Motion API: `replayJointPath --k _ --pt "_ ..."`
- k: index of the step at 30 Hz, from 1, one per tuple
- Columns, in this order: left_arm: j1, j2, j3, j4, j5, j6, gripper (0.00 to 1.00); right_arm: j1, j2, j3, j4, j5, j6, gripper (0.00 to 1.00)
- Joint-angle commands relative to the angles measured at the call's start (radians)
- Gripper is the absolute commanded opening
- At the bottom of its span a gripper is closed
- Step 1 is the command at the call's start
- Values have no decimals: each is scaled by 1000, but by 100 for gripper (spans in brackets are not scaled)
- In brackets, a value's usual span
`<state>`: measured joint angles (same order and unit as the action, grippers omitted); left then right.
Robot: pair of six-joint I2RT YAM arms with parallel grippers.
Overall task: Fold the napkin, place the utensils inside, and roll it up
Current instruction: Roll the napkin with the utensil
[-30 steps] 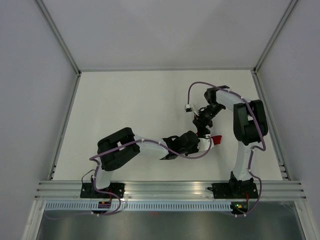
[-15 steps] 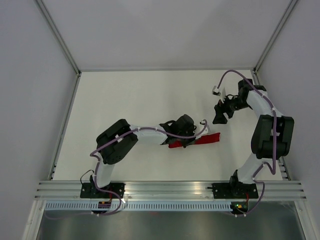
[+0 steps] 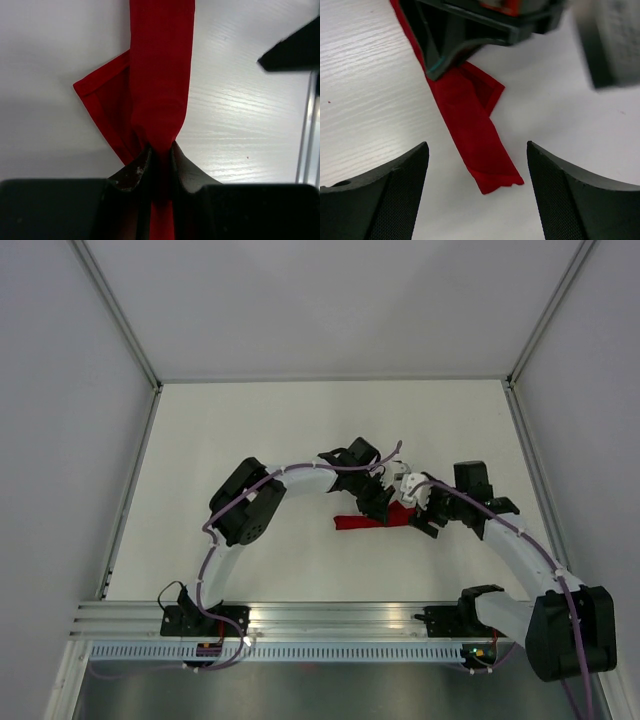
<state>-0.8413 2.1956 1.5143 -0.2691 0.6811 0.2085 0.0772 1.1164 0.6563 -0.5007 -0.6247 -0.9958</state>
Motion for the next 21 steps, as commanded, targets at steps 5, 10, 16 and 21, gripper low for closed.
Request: replayJointPath --k 5,10,16,21 --pt "36 136 83 -232 181 -38 2 257 -57 -144 303 256 32 84" --pt "44 164 104 -242 218 -54 2 335 11 -155 329 322 26 82" --pt "48 174 126 -263 233 -50 2 389 60 -165 323 365 14 76" --pt "51 184 135 -277 244 -46 2 400 82 -139 283 358 25 74"
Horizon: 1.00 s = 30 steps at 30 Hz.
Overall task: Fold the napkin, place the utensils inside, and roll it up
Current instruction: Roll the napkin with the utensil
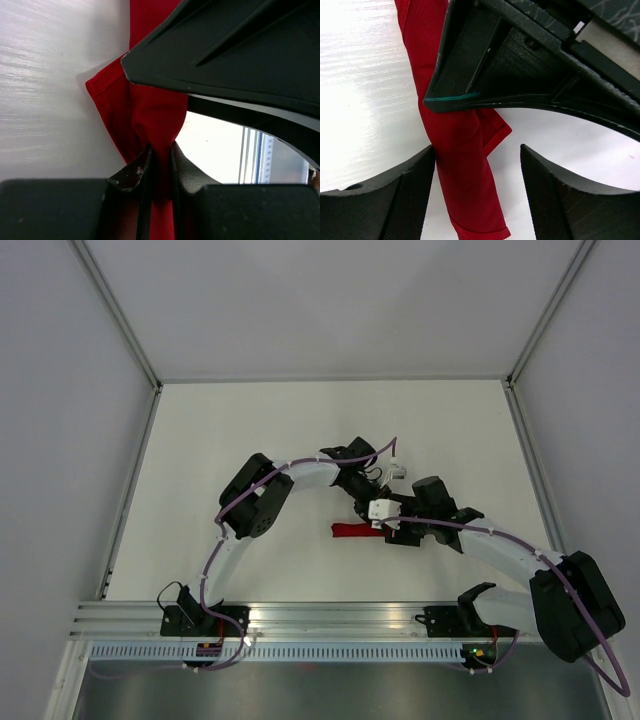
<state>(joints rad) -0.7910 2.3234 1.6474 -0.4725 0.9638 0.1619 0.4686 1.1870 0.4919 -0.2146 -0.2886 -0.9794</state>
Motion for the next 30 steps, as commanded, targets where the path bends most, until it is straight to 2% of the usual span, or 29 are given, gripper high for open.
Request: replayJointPath --k 1,7,10,11,14,15,18,20,24,30 --pt "4 57 2 -74 -39 2 2 13 16 27 -3 20 10 74" --pt "9 57 6 -89 -36 8 2 33 62 40 -22 14 18 70" --pt "10 57 8 -94 -30 10 3 45 82 59 -46 6 28 63" --pt "10 56 8 -95 -28 8 4 45 88 63 -54 5 28 57" --pt "12 44 8 -95 -28 8 12 47 109 82 -83 -3 33 45" --pt "15 41 9 -95 -28 5 20 45 115 88 -94 -4 33 43" --pt "16 16 17 -92 -46 -5 35 45 144 111 -124 -7 38 34" --pt "21 -12 22 -78 -69 -25 37 45 164 126 -147 -11 48 31" --pt "39 -58 29 -55 -131 -61 43 45 204 168 -212 -30 65 29" --pt "90 -130 17 -2 -239 -133 45 45 269 220 -292 -67 88 28"
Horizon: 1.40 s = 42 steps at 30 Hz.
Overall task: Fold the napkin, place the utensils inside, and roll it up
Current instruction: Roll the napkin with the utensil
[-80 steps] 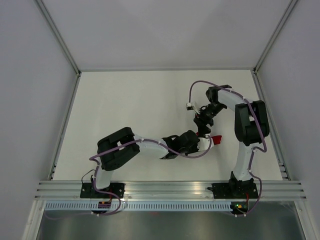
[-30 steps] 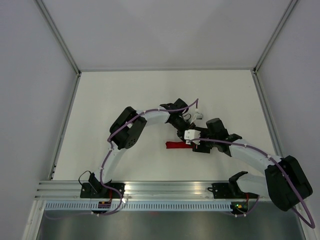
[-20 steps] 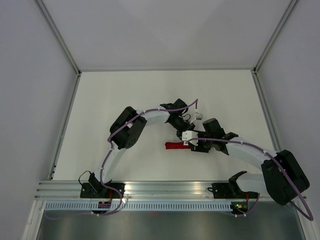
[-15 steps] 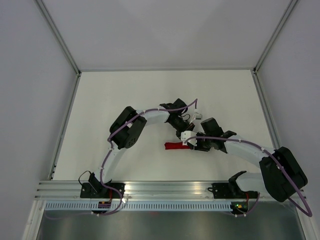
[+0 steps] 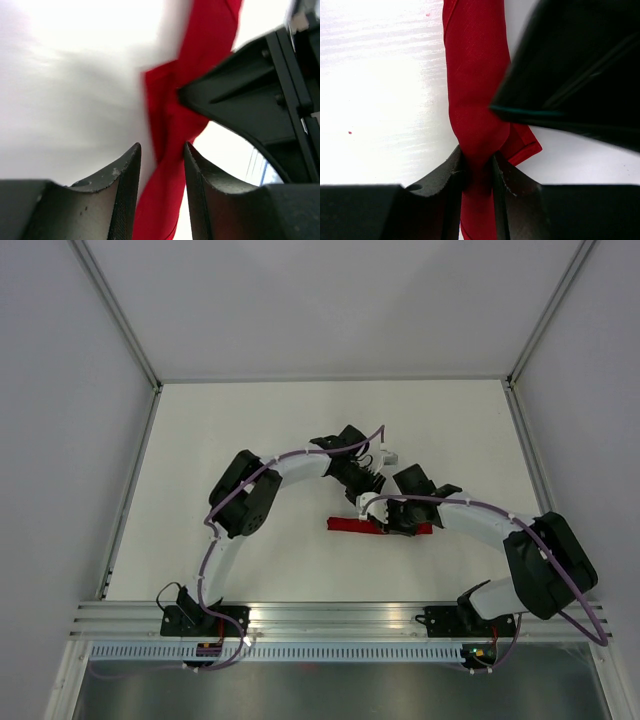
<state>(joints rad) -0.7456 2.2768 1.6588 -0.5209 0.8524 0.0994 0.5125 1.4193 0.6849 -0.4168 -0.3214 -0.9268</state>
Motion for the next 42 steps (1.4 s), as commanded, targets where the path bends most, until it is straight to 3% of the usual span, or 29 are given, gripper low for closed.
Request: replayJointPath --k 1,12,19,30,34,42 --pt "51 -92 1 54 -141 -76 45 0 46 39 -100 -34 40 27" --pt "170 -264 -88 142 -300 -276 47 -72 254 182 -174 -105 180 27" --pt "183 -373 -189 148 -510 -409 47 -115 377 301 -200 -151 285 27" --pt "169 -554 -533 392 -608 -720 50 -127 555 462 -202 -173 468 27" --pt "160 -540 -635 536 -605 -811 50 -126 596 508 -177 -188 539 27" --pt "141 -433 -607 633 -607 -886 50 -124 661 587 -129 -223 646 28"
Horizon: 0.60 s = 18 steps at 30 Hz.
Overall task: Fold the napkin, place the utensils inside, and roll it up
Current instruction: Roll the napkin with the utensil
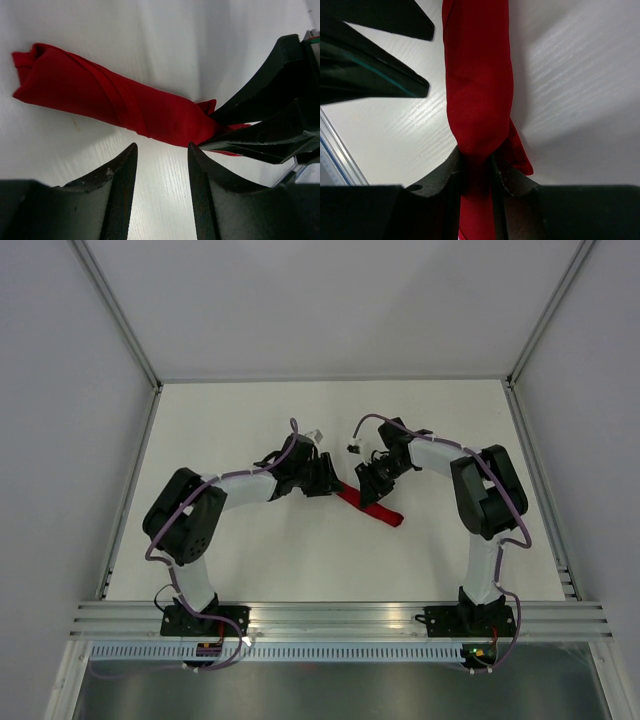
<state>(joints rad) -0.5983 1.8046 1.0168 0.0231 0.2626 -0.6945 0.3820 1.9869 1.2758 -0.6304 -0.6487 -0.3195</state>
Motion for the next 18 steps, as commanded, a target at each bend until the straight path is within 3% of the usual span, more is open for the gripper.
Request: replayJointPath --k 1,12,18 --pt "-6 64 54 89 -17 -99 50 5 98 0 86 100 59 27" --pt "-5 174 196 -3 -52 -77 49 14 148 66 81 11 89 29" --pt "8 223 294 -84 -51 -40 49 21 156 105 60 -25 99 40"
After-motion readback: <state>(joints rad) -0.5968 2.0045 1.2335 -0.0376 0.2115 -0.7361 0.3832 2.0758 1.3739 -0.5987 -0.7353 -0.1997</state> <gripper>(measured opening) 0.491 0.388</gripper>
